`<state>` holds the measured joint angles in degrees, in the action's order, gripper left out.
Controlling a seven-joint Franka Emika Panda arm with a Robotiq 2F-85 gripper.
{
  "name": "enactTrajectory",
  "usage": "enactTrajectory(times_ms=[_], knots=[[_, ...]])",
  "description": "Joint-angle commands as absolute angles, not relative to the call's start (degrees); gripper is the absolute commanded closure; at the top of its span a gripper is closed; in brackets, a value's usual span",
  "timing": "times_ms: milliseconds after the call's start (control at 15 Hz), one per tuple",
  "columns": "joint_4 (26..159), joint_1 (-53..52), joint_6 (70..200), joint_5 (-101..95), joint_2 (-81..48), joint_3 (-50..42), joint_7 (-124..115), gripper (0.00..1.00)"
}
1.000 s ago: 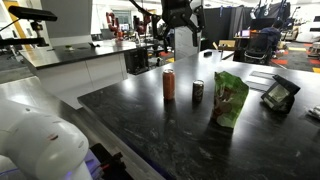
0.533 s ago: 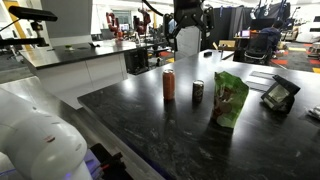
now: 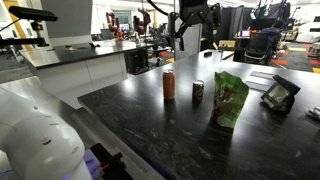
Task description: Pick up the green packet and move it in front of the two cans on the kitchen counter
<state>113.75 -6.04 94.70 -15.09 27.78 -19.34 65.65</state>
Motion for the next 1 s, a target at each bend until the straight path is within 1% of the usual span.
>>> enactTrajectory(times_ms=[0, 333, 533, 933], knots=[[112.3, -2.8, 99.0, -13.0, 23.9, -20.9, 73.0, 0.00], [109.8, -1.3, 101.4, -5.6, 17.3, -23.3, 79.7, 0.00], [107.2, 0.3, 101.1, -2.6, 13.1, -22.4, 81.0, 0.00], [103.4, 3.7, 102.7, -4.5, 7.2, -20.0, 80.8, 0.00]])
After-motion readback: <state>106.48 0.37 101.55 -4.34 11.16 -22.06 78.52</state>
